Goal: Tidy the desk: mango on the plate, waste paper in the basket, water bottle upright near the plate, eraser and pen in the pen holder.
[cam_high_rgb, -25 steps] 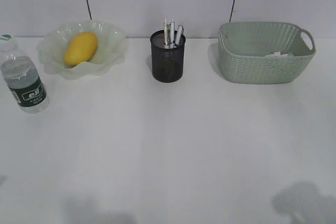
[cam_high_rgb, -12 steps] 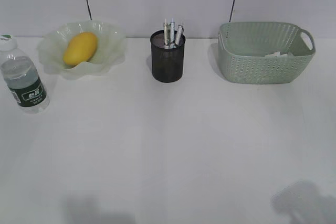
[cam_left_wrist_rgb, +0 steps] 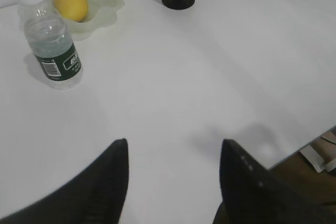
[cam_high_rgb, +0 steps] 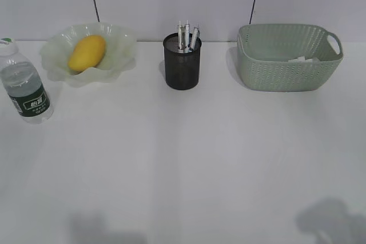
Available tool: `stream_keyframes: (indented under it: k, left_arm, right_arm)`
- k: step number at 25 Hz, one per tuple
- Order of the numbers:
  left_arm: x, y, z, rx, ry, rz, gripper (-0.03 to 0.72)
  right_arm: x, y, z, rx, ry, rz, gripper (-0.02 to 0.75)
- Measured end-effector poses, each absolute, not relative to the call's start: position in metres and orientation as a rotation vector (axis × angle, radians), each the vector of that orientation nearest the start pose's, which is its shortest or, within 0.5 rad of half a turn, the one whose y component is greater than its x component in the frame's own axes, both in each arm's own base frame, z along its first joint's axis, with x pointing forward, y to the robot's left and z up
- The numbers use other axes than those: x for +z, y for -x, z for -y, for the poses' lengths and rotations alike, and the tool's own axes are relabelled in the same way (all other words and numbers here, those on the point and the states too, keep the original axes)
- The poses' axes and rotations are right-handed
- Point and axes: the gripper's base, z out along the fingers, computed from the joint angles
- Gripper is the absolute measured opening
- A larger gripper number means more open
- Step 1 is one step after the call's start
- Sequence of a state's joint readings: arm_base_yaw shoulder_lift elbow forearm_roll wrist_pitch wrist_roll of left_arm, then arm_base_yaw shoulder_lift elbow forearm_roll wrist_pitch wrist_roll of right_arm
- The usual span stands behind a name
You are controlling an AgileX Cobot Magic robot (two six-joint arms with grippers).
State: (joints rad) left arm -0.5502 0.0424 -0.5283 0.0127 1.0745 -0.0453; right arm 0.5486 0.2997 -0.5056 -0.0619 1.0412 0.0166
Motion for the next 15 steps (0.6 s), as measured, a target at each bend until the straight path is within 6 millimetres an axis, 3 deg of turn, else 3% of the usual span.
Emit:
stream_keyframes:
  k: [15]
  left_arm:
    - [0.2842,0.0012,-0.0019,-0.349,-0.522,-2.025,0.426]
  right_arm:
    - [0.2749,-0.0374,-0.0191,0.230,0.627,-2.243,0.495]
